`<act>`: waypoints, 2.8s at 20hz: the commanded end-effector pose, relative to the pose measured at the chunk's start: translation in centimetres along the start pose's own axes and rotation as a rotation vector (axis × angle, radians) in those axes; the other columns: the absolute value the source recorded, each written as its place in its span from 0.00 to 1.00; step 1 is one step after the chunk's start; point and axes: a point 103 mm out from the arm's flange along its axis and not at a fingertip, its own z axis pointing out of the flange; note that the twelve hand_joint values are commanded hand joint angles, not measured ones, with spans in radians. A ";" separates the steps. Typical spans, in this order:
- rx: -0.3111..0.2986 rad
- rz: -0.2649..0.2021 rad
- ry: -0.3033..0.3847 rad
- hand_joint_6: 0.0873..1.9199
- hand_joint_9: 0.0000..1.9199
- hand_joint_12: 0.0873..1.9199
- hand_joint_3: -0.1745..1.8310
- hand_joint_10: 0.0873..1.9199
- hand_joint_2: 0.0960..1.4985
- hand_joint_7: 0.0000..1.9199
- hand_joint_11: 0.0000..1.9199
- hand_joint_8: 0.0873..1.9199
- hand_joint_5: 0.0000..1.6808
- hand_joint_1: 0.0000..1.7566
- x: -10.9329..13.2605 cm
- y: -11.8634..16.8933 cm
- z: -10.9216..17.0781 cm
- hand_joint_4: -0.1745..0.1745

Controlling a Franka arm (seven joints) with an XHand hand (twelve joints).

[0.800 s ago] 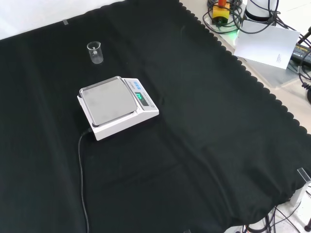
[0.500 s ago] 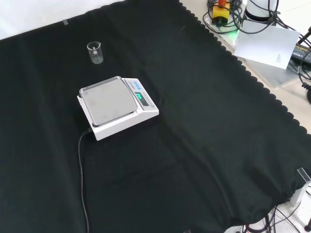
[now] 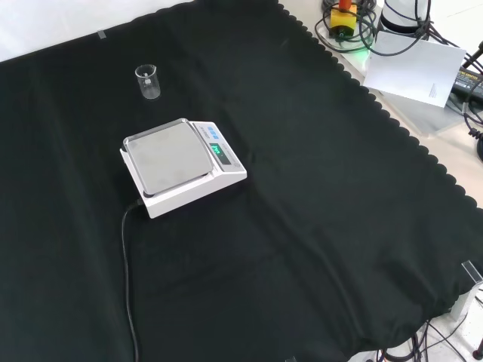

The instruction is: Pick up the beaker.

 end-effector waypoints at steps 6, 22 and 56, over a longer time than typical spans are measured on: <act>0.074 0.004 0.039 0.16 0.18 0.62 0.31 0.35 0.52 0.22 0.00 0.26 0.33 0.32 -8.8 9.6 5.5 0.56; 0.118 0.051 0.082 0.16 0.18 0.61 0.30 0.35 0.53 0.23 0.00 0.26 0.34 0.33 -12.6 14.5 14.0 0.54; 0.326 0.096 0.166 0.17 0.18 0.60 0.30 0.35 0.53 0.22 0.00 0.26 0.35 0.34 -18.7 21.4 25.6 0.52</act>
